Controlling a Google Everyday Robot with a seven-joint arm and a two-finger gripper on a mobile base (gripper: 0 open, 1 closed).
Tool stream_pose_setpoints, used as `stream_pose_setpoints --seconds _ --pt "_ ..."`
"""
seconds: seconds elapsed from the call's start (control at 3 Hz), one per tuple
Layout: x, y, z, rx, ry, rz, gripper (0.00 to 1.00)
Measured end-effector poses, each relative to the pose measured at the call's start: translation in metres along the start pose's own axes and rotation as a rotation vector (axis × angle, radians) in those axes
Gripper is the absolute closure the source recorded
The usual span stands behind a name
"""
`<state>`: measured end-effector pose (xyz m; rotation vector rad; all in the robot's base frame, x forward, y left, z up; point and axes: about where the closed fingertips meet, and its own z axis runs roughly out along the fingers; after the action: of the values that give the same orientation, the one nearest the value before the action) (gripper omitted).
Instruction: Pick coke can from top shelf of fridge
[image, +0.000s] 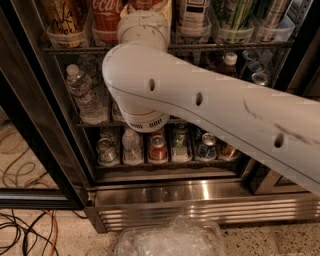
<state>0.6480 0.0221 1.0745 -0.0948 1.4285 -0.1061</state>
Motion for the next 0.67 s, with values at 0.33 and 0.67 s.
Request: stream_pose_setpoints --seconds 0.33,0.67 --pt "-0.018 0.002 0.0 -0.003 -0.027 -0.006 0.99" --pt "-0.04 0.011 -0.007 -0.028 -0.048 -0.002 1.0"
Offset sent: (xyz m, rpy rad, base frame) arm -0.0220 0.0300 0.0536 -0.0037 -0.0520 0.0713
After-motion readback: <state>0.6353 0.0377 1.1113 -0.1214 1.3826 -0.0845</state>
